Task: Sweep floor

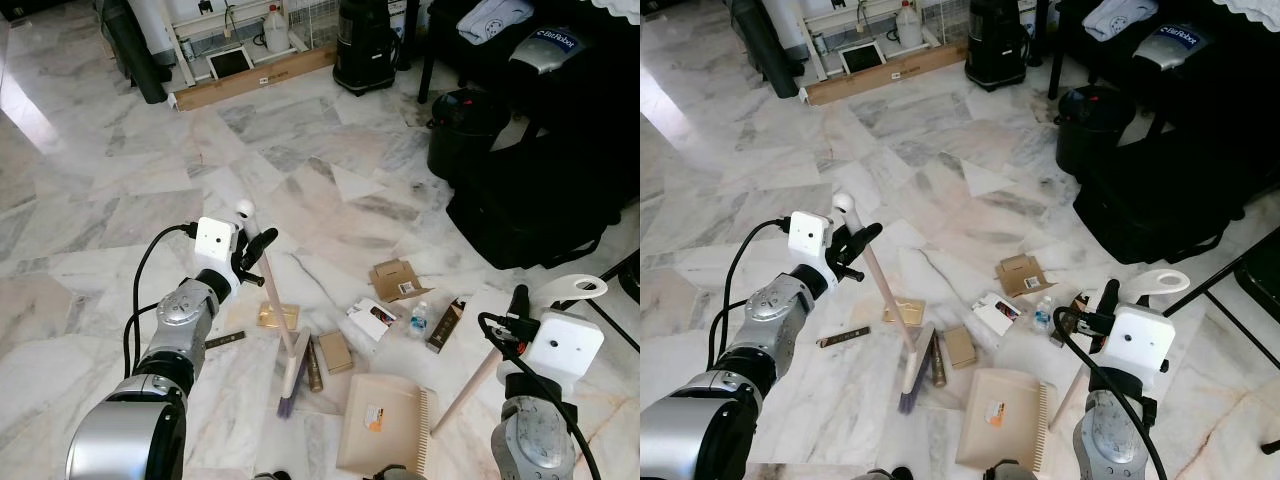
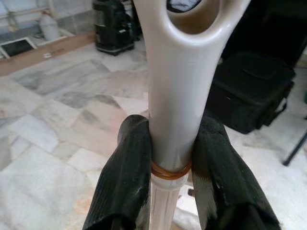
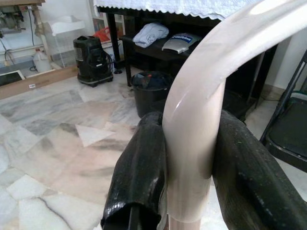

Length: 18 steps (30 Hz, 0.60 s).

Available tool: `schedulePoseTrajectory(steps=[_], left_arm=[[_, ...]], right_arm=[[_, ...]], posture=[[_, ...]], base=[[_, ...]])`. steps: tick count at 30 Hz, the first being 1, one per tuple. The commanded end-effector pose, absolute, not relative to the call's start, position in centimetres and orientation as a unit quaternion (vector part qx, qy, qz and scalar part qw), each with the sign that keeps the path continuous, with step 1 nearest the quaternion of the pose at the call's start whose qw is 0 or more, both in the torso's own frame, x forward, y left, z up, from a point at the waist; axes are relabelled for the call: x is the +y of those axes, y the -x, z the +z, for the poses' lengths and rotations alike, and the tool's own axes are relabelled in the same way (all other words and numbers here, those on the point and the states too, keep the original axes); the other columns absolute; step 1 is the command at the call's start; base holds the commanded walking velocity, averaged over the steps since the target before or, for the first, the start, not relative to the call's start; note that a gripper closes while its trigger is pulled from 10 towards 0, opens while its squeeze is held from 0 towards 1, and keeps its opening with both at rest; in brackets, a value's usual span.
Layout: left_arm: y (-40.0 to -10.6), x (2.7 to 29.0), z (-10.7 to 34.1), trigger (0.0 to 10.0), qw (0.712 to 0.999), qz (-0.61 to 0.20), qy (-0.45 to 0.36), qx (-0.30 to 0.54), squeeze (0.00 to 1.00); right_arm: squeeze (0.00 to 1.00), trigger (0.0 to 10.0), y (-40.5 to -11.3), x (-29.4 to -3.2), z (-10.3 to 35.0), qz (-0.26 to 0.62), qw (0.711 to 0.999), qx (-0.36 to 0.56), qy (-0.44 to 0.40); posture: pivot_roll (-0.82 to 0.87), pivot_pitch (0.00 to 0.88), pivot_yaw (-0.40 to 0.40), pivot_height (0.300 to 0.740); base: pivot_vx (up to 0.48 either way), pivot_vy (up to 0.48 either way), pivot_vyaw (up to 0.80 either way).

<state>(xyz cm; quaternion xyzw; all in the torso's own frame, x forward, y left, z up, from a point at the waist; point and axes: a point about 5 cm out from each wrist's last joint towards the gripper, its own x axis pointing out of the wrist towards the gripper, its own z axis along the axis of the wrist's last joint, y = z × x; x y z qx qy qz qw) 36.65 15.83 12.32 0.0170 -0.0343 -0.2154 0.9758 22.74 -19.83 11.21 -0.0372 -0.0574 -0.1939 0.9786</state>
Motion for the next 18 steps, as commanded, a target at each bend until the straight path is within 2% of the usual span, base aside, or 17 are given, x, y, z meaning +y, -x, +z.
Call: schedulePoseTrajectory(steps=[1, 13, 18], left_arm=[[-36.8, 16.3, 12.8, 10.0, 0.973, -0.229, -0.021, -0.036, 0.0], [-36.4, 16.7, 12.8, 10.0, 0.956, -0.293, -0.019, -0.011, 0.0], [-36.2, 17.4, 12.8, 10.0, 0.955, -0.296, -0.023, -0.006, 0.0]], right_arm=[[0.0, 10.0, -22.8, -19.6, 11.7, -0.194, 0.978, -0.073, 0.035], [0.0, 10.0, -23.0, -19.7, 11.7, -0.193, 0.978, -0.074, 0.035], [0.0, 10.0, -23.2, -19.7, 11.7, -0.192, 0.978, -0.074, 0.035]], posture=[[-0.1, 0.15, 0.115, 0.74], [-0.09, 0.148, 0.111, 0.74], [-0.08, 0.144, 0.108, 0.74]], base=[[0.0, 0.0, 0.0], [0.0, 0.0, 0.0], [0.0, 0.0, 0.0]])
